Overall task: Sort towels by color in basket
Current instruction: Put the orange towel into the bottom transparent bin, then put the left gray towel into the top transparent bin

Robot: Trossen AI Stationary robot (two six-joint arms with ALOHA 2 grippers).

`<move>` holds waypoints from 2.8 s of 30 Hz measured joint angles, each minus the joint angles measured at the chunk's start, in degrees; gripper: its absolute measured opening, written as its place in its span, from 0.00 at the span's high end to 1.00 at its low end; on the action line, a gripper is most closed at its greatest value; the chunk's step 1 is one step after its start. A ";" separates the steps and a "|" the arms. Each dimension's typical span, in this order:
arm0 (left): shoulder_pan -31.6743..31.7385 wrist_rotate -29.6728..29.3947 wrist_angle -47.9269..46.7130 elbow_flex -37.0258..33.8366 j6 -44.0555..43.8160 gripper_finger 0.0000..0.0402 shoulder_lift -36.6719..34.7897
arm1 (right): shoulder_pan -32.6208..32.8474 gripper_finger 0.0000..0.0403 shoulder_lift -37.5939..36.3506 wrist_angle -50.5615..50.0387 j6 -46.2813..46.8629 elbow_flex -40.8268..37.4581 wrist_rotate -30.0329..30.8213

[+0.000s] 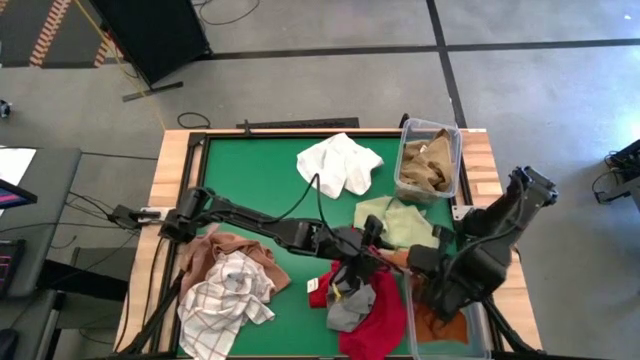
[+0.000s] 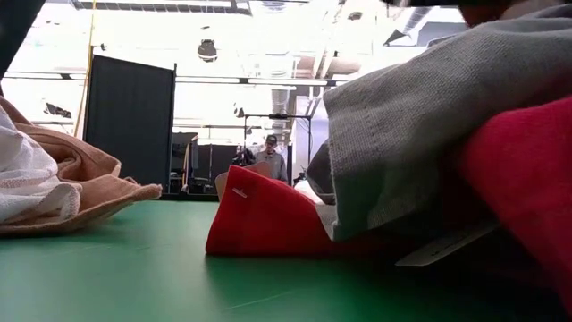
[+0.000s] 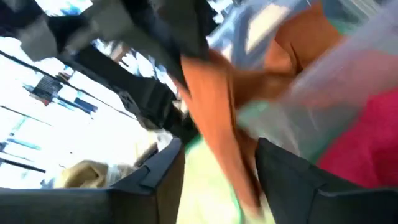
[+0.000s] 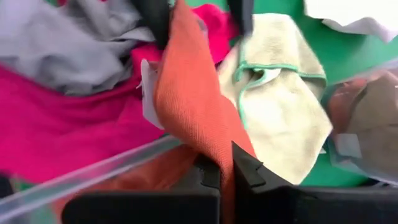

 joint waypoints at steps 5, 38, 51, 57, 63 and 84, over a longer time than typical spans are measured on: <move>0.70 0.07 -12.47 0.02 -3.63 0.51 -3.70 | 3.93 0.94 -0.02 0.84 1.07 3.57 -6.35; 2.22 26.70 -36.65 -13.71 -6.82 0.51 -5.04 | 13.48 0.91 0.04 51.58 19.08 -32.06 -17.78; -0.58 26.82 -33.22 -13.71 -6.61 0.50 -5.04 | 13.45 0.88 0.04 53.91 20.79 -35.43 -19.88; -1.85 26.82 -30.23 -13.71 -6.70 0.50 -5.04 | 13.45 0.80 0.04 54.04 21.81 -35.43 -21.37; -2.66 26.77 -26.61 -13.71 -6.82 0.50 -5.16 | 13.46 0.68 -1.03 54.45 21.98 -35.01 -22.94; -5.53 27.98 -10.97 -13.01 -5.62 0.50 -5.24 | 11.97 0.38 -9.20 46.57 20.69 -31.92 -21.94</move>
